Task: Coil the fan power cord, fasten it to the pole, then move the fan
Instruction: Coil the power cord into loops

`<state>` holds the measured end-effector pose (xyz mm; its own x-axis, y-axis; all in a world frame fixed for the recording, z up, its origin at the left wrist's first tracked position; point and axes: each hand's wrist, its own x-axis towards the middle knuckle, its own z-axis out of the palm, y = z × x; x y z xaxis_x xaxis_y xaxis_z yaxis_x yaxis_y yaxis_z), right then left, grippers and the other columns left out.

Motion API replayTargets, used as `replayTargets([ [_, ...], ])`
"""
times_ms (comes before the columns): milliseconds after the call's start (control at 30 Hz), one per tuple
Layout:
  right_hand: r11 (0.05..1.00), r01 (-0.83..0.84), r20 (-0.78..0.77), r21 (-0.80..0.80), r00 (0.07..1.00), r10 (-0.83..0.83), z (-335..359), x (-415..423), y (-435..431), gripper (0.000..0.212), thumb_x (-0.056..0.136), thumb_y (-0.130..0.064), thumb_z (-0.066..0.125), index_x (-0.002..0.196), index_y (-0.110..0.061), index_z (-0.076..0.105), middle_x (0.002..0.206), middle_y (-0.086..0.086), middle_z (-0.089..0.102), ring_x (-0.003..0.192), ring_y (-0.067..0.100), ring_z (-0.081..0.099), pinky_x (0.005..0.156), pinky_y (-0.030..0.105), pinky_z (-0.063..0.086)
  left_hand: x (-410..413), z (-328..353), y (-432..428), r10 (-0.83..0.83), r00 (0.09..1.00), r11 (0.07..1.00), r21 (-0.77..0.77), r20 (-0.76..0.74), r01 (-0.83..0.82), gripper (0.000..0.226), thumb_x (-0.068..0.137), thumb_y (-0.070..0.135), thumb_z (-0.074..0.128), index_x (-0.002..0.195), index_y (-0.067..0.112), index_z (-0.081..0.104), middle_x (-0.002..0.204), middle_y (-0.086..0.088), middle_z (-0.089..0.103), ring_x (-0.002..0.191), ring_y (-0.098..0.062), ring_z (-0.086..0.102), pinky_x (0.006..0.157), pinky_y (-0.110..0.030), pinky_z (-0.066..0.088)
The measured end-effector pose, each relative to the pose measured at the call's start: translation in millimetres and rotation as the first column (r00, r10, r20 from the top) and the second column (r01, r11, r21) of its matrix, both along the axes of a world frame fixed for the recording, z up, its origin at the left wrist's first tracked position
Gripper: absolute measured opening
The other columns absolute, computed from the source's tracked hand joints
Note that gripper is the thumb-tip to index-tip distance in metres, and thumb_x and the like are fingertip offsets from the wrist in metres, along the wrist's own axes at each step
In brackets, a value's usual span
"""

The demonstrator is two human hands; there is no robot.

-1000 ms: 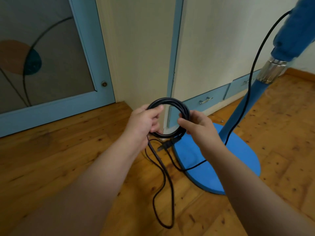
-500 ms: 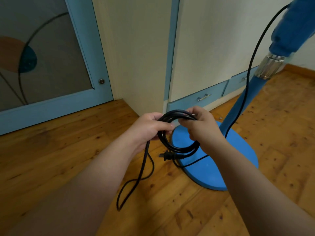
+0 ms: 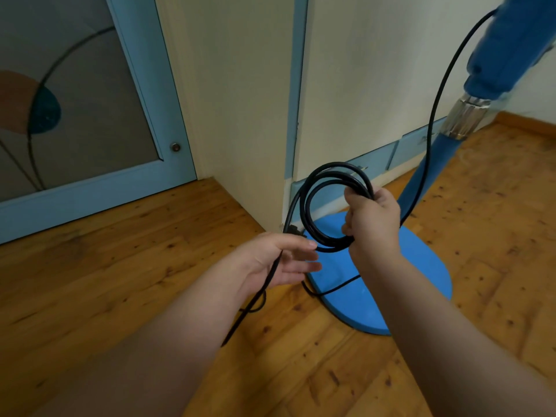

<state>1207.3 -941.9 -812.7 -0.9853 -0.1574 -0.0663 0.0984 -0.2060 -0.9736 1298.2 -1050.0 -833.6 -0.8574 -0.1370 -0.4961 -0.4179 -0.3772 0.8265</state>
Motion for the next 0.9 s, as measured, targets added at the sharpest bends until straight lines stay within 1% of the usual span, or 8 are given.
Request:
replayTargets([
  [167, 0.997, 0.052, 0.020, -0.055, 0.998, -0.051, -2.9, 6.8, -6.3, 0.024, 0.088, -0.011, 0.056, 0.070, -0.019, 0.043, 0.058, -0.002, 0.036, 0.046, 0.011, 0.032, 0.041, 0.022, 0.030, 1.8, 10.5, 3.4, -0.110, 0.993, 0.992, 0.074, 0.045, 0.106, 0.065, 0.060, 0.032, 0.066, 0.116, 0.000, 0.058, 0.104, -0.018, 0.069, 0.097, -0.029, 0.066, 0.086, -0.036, 0.048],
  [333, 0.998, -0.040, 0.065, -0.056, 0.997, 0.044, -0.8, 10.4, -9.8, 0.022, 0.089, -0.005, 0.052, 0.073, -0.017, 0.042, 0.053, -0.001, 0.033, 0.039, 0.009, 0.032, 0.042, 0.023, 0.033, -0.6, 12.0, 2.9, 0.067, 0.997, 0.997, 0.036, -0.041, -0.066, 0.017, 0.084, 0.023, 0.059, 0.094, 0.012, 0.067, 0.102, -0.007, 0.068, 0.098, -0.022, 0.063, 0.068, -0.029, 0.045],
  [400, 0.996, -0.080, 0.073, -0.035, 0.994, 0.083, -2.6, 11.7, -12.6, 0.022, 0.088, -0.002, 0.049, 0.073, -0.016, 0.042, 0.055, 0.001, 0.033, 0.045, 0.012, 0.035, 0.050, 0.028, 0.034, -1.0, 12.7, 2.1, 0.132, 0.985, 0.991, 0.044, -0.109, -0.128, 0.014, 0.088, 0.021, 0.055, 0.086, 0.014, 0.067, 0.098, -0.005, 0.069, 0.098, -0.022, 0.062, 0.066, -0.029, 0.043],
  [533, 0.984, -0.174, 0.080, 0.026, 0.982, 0.172, -5.3, 17.5, -18.9, 0.021, 0.087, -0.002, 0.049, 0.071, -0.016, 0.045, 0.061, 0.004, 0.041, 0.059, 0.018, 0.044, 0.061, 0.033, 0.040, -1.5, 18.8, 2.2, 0.311, 0.908, 0.948, 0.157, -0.280, -0.277, 0.027, 0.093, 0.016, 0.049, 0.068, 0.010, 0.060, 0.062, -0.004, 0.066, 0.075, -0.020, 0.064, 0.073, -0.030, 0.050],
  [633, 0.944, -0.291, 0.099, 0.158, 0.955, 0.278, -5.2, 21.1, -17.9, 0.017, 0.085, -0.006, 0.056, 0.072, -0.017, 0.051, 0.069, 0.004, 0.054, 0.070, 0.018, 0.053, 0.067, 0.033, 0.043, -3.6, 21.6, 0.2, 0.406, 0.841, 0.913, 0.202, -0.357, -0.355, 0.022, 0.094, 0.015, 0.048, 0.072, 0.011, 0.052, 0.046, 0.001, 0.049, 0.055, -0.016, 0.057, 0.070, -0.031, 0.051],
  [700, 0.895, -0.367, 0.084, 0.252, 0.930, 0.358, -6.6, 20.9, -15.0, 0.011, 0.080, -0.007, 0.063, 0.075, -0.015, 0.056, 0.077, 0.005, 0.060, 0.076, 0.018, 0.057, 0.068, 0.032, 0.045, -3.2, 21.5, -4.6, 0.365, 0.831, 0.924, 0.055, -0.421, -0.378, 0.019, 0.094, 0.016, 0.048, 0.076, 0.011, 0.050, 0.042, 0.005, 0.040, 0.044, -0.013, 0.046, 0.062, -0.027, 0.052],
  [767, 0.892, -0.377, 0.064, 0.249, 0.925, 0.373, -6.2, 17.6, -11.1, 0.019, 0.075, -0.004, 0.068, 0.089, -0.013, 0.058, 0.083, 0.004, 0.062, 0.080, 0.018, 0.060, 0.071, 0.031, 0.047, 0.6, 23.0, -11.1, 0.248, 0.865, 0.902, -0.222, -0.436, -0.371, 0.009, 0.094, 0.018, 0.050, 0.090, 0.010, 0.053, 0.040, 0.008, 0.037, 0.042, -0.010, 0.041, 0.062, -0.029, 0.053],
  [900, 0.887, -0.380, -0.064, 0.261, 0.911, 0.408, 4.3, 2.8, 1.4, 0.043, 0.074, 0.001, 0.070, 0.109, -0.017, 0.053, 0.095, 0.005, 0.067, 0.085, 0.018, 0.066, 0.080, 0.031, 0.051, 8.9, 25.8, -22.0, 0.016, 0.968, 0.736, -0.653, -0.251, -0.181, 0.014, 0.091, 0.019, 0.056, 0.100, 0.008, 0.057, 0.045, 0.007, 0.042, 0.039, -0.007, 0.041, 0.063, -0.035, 0.052],
])
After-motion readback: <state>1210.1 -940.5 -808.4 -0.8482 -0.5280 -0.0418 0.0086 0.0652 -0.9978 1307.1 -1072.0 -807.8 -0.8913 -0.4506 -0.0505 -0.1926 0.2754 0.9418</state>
